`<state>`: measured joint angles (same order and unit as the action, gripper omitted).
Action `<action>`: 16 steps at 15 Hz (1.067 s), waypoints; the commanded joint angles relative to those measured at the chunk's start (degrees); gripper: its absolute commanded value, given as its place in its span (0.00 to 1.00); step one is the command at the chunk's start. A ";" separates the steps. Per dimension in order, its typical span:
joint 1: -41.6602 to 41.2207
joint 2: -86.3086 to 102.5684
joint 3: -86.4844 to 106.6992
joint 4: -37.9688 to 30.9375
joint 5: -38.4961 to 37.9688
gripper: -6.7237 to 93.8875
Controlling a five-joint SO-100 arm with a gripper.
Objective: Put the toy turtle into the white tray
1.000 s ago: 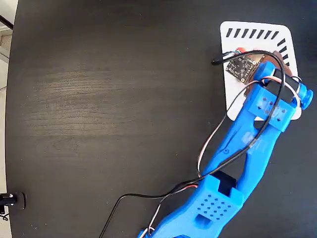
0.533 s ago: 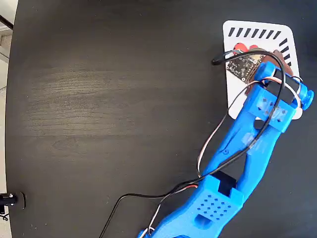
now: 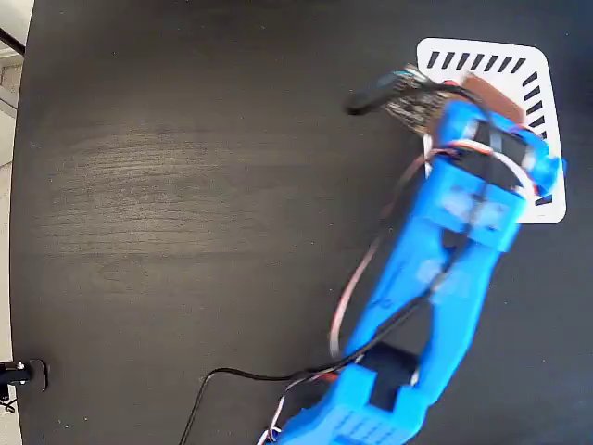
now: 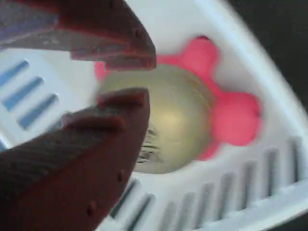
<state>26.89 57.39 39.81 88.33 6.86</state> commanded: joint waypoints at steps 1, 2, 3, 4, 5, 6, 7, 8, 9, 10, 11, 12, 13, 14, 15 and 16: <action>-5.80 17.84 10.99 -8.44 2.90 0.06; -9.32 22.15 16.44 -10.81 3.87 0.06; -13.01 26.02 21.36 -12.66 4.39 0.06; -16.70 29.88 26.02 -14.33 5.01 0.06; -20.13 33.66 31.11 -16.44 5.45 0.06; -23.29 37.44 37.09 -19.34 5.45 0.06; -25.75 41.66 44.03 -22.85 5.54 0.06; -27.69 46.93 52.38 -27.33 5.27 0.06; -29.00 53.00 61.26 -31.64 4.57 0.06; -30.06 59.59 70.58 -35.68 3.25 0.06; -30.85 65.57 78.75 -38.85 2.02 0.06; -31.38 71.81 87.54 -42.36 1.14 0.06; -31.99 77.52 95.98 -45.70 -0.26 0.06; -32.34 82.97 102.57 -47.02 -0.70 0.06; -32.43 87.54 107.67 -46.93 -0.70 0.06; -32.34 92.55 112.15 -46.41 -0.88 0.06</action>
<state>-4.66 139.75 148.89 42.45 5.80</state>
